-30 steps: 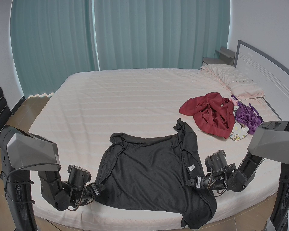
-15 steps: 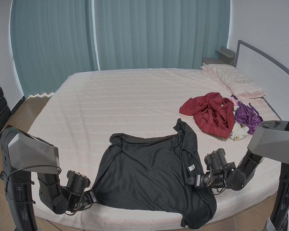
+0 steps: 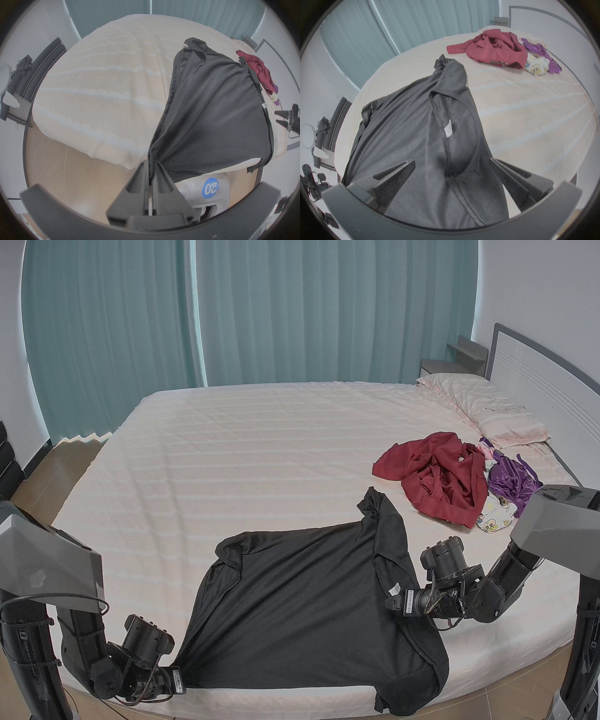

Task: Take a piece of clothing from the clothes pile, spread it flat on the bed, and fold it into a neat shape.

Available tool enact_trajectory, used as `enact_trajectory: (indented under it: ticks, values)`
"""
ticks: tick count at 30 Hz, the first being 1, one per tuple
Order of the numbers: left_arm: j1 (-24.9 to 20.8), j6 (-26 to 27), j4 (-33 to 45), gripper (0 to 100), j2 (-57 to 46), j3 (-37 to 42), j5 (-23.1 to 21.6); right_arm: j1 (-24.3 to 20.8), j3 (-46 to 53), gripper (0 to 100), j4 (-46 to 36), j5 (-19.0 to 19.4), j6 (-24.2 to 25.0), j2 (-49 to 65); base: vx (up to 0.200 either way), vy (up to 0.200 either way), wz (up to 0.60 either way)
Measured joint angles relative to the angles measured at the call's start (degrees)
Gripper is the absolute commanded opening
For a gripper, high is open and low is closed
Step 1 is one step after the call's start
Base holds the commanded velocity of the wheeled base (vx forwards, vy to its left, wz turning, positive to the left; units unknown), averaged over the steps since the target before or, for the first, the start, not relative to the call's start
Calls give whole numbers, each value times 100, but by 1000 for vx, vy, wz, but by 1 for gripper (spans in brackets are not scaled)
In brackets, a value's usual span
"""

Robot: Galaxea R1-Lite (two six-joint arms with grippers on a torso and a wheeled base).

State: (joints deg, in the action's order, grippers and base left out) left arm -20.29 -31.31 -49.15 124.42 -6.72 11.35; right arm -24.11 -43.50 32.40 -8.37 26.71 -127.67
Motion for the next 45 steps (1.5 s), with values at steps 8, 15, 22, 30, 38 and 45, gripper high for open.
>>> enact_trajectory:
  ticks: [8,15,22,30,38,45]
  values:
    - [-63,0,18,100,-5,61,-98,2,-449,100,-271,-123,-57,-195,0,0,0]
    - [133,-30,-670,100,-30,66,-930,-17,-917,100,-466,-558,-394,-518,0,0,0]
    - [847,-44,-1224,100,-61,110,-2004,-11,-1052,100,-474,-747,-630,-817,0,0,0]
    - [1111,-105,-1286,100,-71,91,-2270,74,-1139,100,-429,-1141,-1044,-1045,0,0,0]
    - [1130,-162,-1287,100,-68,83,-2350,110,-1146,100,-400,-1482,-1517,-1089,0,0,0]
    - [1125,-156,-1290,100,-55,88,-2358,479,-934,100,-389,-1565,-1692,-880,0,0,0]
